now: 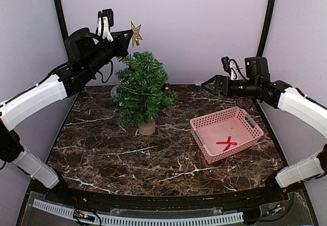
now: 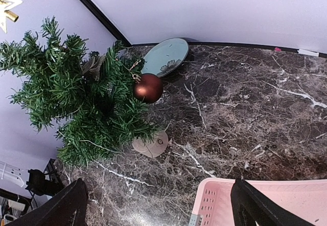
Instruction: Decorate the small christmas tree
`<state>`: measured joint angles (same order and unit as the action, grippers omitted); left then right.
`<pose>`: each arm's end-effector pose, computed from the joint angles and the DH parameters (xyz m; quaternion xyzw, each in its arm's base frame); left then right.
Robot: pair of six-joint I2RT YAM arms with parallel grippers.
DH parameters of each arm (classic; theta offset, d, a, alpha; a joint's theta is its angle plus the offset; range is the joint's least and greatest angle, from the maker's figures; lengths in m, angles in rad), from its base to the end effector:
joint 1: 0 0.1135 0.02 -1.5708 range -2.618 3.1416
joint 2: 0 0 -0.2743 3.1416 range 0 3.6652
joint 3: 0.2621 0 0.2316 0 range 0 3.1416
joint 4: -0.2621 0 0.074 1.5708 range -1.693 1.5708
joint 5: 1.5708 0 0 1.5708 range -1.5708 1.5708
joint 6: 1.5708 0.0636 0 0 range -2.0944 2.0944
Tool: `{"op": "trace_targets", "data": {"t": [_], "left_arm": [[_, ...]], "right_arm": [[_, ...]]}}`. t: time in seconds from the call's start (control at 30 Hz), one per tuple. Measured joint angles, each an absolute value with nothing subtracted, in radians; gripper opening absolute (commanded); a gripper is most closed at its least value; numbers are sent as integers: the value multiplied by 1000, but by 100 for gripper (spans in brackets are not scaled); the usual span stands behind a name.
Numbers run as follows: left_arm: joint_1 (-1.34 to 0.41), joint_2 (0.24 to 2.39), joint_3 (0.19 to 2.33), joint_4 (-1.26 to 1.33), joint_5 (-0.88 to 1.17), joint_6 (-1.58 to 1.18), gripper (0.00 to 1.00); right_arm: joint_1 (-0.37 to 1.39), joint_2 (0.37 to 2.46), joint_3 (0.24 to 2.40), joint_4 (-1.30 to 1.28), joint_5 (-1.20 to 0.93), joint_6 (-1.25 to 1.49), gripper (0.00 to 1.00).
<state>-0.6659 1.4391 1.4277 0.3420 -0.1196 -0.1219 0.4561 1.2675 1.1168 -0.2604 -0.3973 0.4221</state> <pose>0.2705 -0.2029 0.4874 0.1090 0.5718 -0.2797 0.7635 0.2494 0.1497 0.3480 -0.1220 0.8181 0.3778 0.4160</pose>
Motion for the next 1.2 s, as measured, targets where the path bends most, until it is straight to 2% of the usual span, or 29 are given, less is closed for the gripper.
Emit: {"op": "trace_targets", "data": {"t": [0.83, 1.2], "left_arm": [[-666, 1439, 1374, 311, -162, -192, 0], [-666, 1359, 1374, 311, -173, -200, 0]], "right_arm": [[456, 1287, 1116, -260, -397, 420, 99], [456, 1295, 1116, -255, -401, 420, 99]]}}
